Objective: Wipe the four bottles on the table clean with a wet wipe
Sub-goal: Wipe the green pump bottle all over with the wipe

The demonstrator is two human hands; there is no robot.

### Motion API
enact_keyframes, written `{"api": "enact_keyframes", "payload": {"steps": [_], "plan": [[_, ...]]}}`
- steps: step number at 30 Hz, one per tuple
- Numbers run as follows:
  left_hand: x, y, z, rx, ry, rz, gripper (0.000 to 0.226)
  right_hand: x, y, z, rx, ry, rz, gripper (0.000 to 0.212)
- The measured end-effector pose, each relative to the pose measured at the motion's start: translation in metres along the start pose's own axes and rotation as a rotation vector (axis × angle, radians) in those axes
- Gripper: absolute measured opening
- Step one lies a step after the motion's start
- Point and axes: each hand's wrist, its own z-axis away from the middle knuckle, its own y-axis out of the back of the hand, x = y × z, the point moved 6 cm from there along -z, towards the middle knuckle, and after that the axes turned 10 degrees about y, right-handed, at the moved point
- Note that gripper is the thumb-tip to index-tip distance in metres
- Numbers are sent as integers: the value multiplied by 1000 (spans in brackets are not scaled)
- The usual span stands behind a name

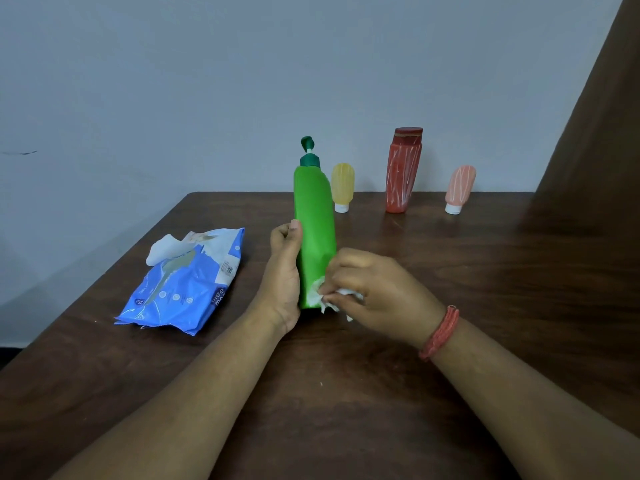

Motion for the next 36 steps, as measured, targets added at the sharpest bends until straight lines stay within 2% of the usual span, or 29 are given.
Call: {"api": "enact_keyframes", "payload": {"steps": [3,7,11,15,19,22,26,30,34,36], "plan": [[-1,1,-1,18,37,17,27,8,6,0,81,-86,27,4],[-3,0,-1,-17,61,45,37,-2,-2,-2,-10,12,3,6],[-1,0,0,-11,57,36,42,11,10,1,97,-92,65,4],[0,-2,1,-14,17,-14,26,0,2,0,48,-2,42,5],[3,-6,3,-45,-28,-72,23,12,13,1,202,-112,73,4],[5,-8,5,-60,-63,-111,22,3,8,-1,130,-24,83,5],[5,-14,8,-96,-96,-147,18,11,22,1,303,-127,141,2],[6,-18,9,-134,-115,-173,17,2,16,-3,230,-15,182,4],[5,-22,10,-170,-126,-170,15,12,32,2,406,-155,190,1],[6,-23,11,-174,-135,-172,20,6,25,0,323,-82,173,1]]}}
